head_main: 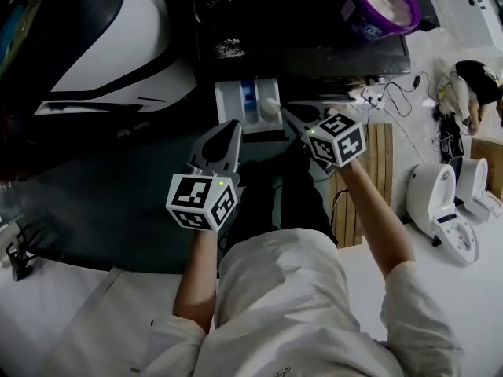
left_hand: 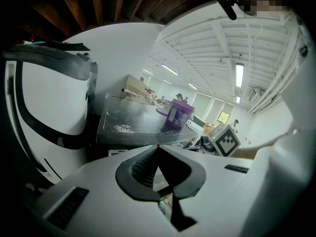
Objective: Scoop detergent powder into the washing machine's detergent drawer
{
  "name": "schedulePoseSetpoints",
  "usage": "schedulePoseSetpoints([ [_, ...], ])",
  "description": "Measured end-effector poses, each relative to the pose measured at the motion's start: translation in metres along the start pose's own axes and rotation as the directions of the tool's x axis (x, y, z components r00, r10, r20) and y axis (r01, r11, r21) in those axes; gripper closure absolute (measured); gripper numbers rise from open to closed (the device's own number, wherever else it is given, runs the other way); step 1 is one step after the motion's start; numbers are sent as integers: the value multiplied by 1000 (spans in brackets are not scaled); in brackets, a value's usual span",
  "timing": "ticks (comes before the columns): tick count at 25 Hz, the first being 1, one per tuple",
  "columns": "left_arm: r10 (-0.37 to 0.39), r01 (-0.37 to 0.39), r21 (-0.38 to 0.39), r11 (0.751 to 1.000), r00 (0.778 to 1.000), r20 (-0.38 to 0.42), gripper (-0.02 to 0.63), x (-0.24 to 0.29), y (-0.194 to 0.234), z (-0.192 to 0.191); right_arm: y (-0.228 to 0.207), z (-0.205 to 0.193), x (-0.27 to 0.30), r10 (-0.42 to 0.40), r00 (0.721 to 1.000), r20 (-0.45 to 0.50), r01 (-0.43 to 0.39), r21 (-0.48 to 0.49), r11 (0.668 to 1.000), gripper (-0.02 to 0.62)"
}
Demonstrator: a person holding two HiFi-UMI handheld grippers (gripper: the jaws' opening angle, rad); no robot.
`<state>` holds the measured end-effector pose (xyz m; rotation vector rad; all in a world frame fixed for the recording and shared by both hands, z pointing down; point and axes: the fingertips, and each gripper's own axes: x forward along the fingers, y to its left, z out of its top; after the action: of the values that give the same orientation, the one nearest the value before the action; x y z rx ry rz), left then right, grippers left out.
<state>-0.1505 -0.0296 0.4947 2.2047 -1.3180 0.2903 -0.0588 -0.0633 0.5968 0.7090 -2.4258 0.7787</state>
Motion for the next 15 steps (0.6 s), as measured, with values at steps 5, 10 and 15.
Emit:
schedulePoseSetpoints([
  [5,-3,3,0,1000,1000,2,594,0,1,1,1,1,3,-23,999,-22,21,-79,997,584],
  [10,-2,2,-3,1000,1000,4,594,0,4,3,0,4,5,-42,999,-31,38,-133,990,584],
  [15,0,0,-2,1000,1000,7,594,-2,6,4,4,10,8,-73,996,-47,60,-238,970,584],
])
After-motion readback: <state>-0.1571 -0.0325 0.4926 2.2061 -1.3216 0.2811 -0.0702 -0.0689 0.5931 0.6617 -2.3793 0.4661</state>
